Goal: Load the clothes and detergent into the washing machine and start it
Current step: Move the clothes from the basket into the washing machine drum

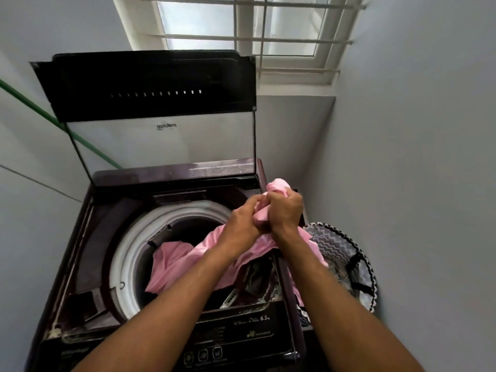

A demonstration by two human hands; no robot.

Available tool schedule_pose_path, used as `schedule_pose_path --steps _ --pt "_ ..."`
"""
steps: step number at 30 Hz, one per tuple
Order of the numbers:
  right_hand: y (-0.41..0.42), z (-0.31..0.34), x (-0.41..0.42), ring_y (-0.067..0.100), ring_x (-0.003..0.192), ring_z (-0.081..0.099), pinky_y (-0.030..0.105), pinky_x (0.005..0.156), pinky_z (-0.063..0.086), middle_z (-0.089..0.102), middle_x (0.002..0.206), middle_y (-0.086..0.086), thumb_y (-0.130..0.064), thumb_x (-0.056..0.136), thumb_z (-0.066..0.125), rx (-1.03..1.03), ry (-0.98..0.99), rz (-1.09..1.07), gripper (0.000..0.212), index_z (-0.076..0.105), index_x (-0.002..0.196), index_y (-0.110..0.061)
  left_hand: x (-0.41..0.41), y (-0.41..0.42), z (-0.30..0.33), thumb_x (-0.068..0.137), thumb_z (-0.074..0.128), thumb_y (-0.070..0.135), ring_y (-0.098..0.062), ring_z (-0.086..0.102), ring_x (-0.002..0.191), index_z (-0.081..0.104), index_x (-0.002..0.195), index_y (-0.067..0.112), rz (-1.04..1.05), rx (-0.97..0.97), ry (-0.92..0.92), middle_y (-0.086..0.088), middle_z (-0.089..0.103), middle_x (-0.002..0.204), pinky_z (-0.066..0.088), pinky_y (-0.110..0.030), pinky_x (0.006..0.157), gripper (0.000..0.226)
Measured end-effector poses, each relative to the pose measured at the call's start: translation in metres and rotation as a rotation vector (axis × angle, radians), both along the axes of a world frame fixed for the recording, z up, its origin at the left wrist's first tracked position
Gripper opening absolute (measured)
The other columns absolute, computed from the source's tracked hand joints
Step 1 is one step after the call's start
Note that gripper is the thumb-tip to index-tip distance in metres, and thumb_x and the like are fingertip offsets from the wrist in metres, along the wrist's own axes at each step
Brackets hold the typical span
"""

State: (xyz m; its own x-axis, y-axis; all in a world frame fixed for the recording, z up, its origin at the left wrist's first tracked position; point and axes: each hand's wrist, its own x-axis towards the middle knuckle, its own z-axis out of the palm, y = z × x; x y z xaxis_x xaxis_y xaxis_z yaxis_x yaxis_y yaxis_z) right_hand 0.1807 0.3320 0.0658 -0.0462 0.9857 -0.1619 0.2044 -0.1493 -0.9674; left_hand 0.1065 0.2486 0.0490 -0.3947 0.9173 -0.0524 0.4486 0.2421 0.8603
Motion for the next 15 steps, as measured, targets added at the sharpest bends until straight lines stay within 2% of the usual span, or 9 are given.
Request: schedule_pose_path --steps 3,5,7,10,15 --pt "-0.011 0.016 -0.031 0.019 0.052 0.055 0.039 0.049 0.05 0.06 0.054 0.002 -0.009 0.057 0.064 -0.006 0.107 0.141 0.006 0.066 0.058 -0.004 -0.025 -0.021 0.022 0.07 0.087 0.031 -0.011 0.068 0.09 0.051 0.125 0.038 0.106 0.039 -0.039 0.008 0.07 0.103 0.057 -0.028 0.077 0.066" --pt "-0.027 0.026 -0.054 0.022 0.053 0.054 0.044 0.05 0.049 0.057 0.053 0.006 -0.002 0.051 0.061 -0.048 0.213 0.255 0.005 0.063 0.053 -0.006 -0.043 -0.039 0.031 0.068 0.088 0.03 -0.007 0.068 0.089 0.049 0.122 0.036 0.168 0.046 -0.076 0.012 0.07 0.103 0.058 -0.028 0.075 0.068" --pt "-0.045 0.036 -0.076 0.024 0.056 0.053 0.041 0.055 0.046 0.055 0.055 0.008 -0.001 0.049 0.057 -0.091 0.305 0.33 0.011 0.061 0.051 -0.01 -0.06 -0.059 0.04 0.066 0.09 0.026 -0.004 0.068 0.088 0.048 0.121 0.034 0.233 0.06 -0.094 0.014 0.07 0.1 0.056 -0.023 0.073 0.07" --pt "-0.073 0.048 -0.105 0.024 0.059 0.054 0.033 0.058 0.046 0.054 0.061 0.009 0.001 0.057 0.054 -0.143 0.378 0.416 0.014 0.06 0.057 -0.012 -0.082 -0.089 0.047 0.064 0.088 0.013 -0.007 0.069 0.085 0.05 0.118 0.03 0.354 0.127 -0.089 0.012 0.07 0.095 0.054 -0.02 0.07 0.068" --pt "-0.112 0.047 -0.147 0.022 0.061 0.056 0.027 0.056 0.044 0.059 0.062 0.006 0.002 0.068 0.055 -0.189 0.339 0.593 0.018 0.063 0.062 -0.013 -0.107 -0.127 0.044 0.078 0.082 0.022 0.0 0.066 0.079 0.053 0.117 0.025 0.591 0.22 0.021 0.014 0.067 0.091 0.054 -0.022 0.062 0.048"
